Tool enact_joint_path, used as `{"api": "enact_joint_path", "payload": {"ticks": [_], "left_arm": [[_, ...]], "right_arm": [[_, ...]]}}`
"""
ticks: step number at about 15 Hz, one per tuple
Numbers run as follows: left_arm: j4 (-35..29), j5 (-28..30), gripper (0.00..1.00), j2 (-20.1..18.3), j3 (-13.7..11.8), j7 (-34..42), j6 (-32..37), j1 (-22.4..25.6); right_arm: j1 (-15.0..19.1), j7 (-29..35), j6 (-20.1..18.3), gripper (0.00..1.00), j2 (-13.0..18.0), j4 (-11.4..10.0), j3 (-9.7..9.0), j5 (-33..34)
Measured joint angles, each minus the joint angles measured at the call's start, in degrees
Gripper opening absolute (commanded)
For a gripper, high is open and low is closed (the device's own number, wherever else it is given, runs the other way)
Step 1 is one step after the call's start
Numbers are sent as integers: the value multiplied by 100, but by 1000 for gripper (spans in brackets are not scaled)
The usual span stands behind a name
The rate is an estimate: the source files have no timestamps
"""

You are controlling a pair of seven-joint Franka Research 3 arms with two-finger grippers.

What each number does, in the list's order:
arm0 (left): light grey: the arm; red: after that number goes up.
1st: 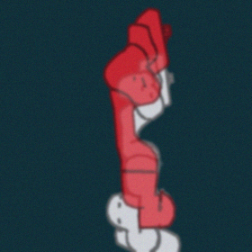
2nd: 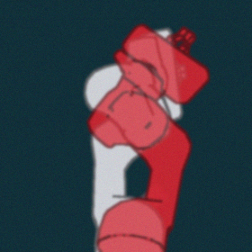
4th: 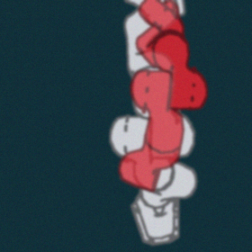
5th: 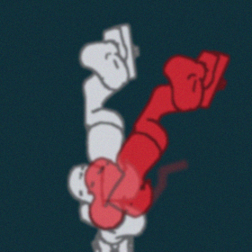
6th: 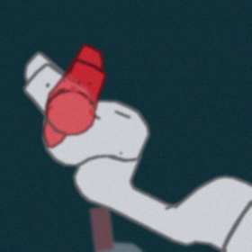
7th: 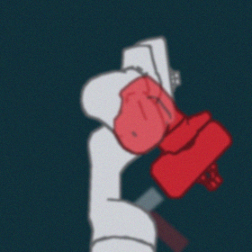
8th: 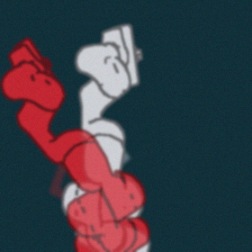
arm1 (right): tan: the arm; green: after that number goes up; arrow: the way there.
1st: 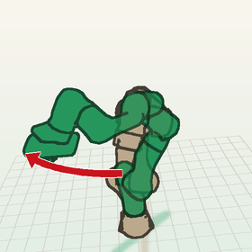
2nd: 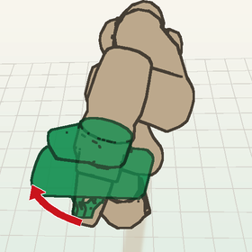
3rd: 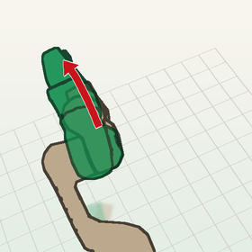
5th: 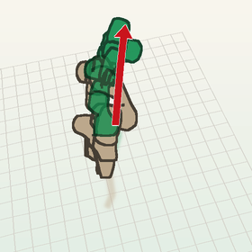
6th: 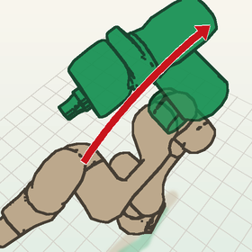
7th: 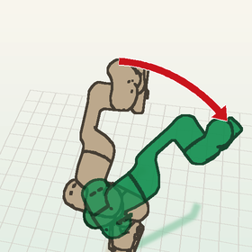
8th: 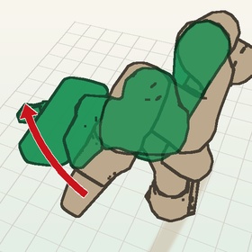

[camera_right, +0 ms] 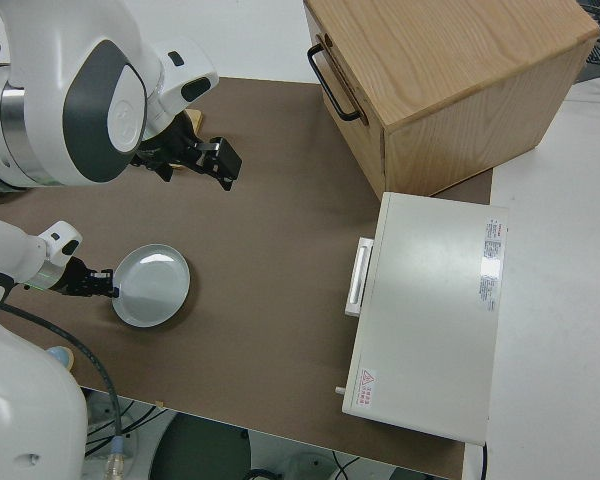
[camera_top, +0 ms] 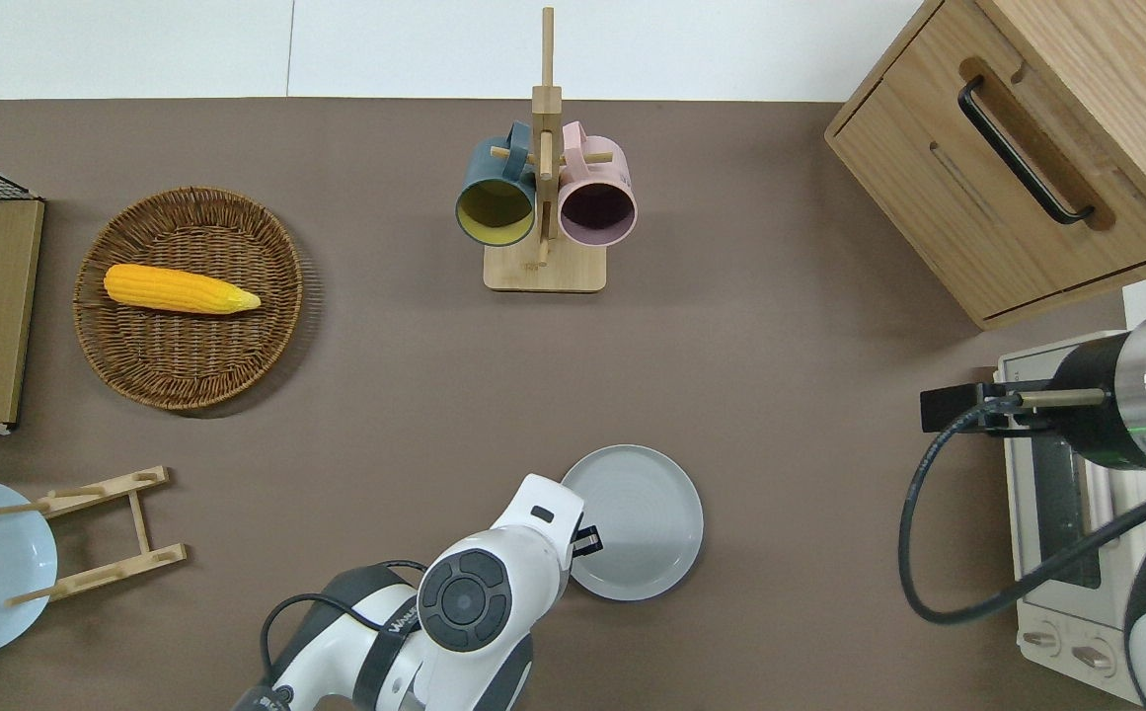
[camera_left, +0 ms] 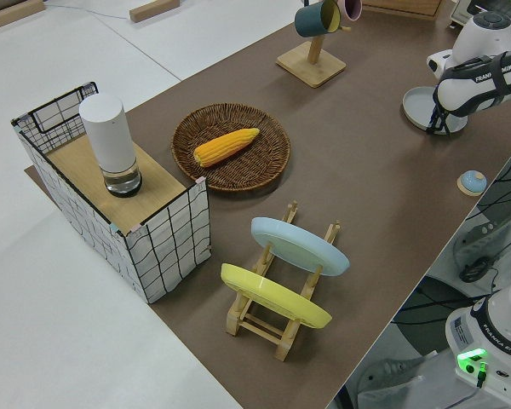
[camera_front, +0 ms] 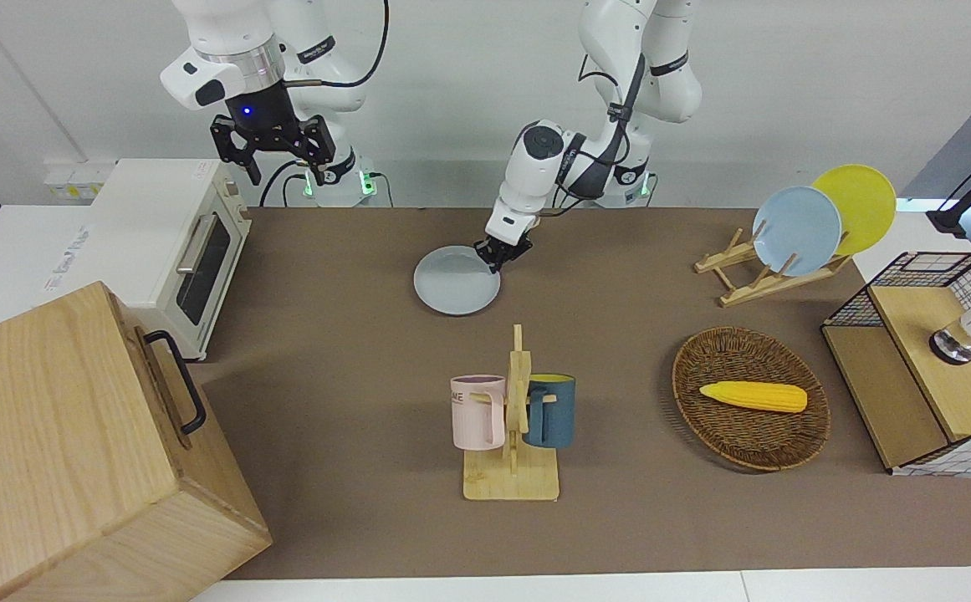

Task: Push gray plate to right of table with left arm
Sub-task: 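Continue pushing the gray plate with the left gripper toward the toaster oven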

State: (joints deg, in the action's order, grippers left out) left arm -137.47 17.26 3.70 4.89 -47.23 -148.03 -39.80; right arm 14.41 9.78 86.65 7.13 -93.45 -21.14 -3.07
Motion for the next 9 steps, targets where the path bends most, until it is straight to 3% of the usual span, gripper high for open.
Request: {"api": "enact_joint_path", "payload": {"ticks": [7, 8, 9], "left_arm": [[81, 45, 0, 76, -7, -6, -36, -66], [81, 45, 204, 76, -7, -6, -36, -66], [81, 45, 610, 76, -7, -6, -36, -66]], "right_arm": [[0, 0, 0, 996, 0, 0, 0, 0], [0, 0, 0, 996, 0, 0, 0, 0], [0, 0, 0, 996, 0, 0, 0, 0]]}}
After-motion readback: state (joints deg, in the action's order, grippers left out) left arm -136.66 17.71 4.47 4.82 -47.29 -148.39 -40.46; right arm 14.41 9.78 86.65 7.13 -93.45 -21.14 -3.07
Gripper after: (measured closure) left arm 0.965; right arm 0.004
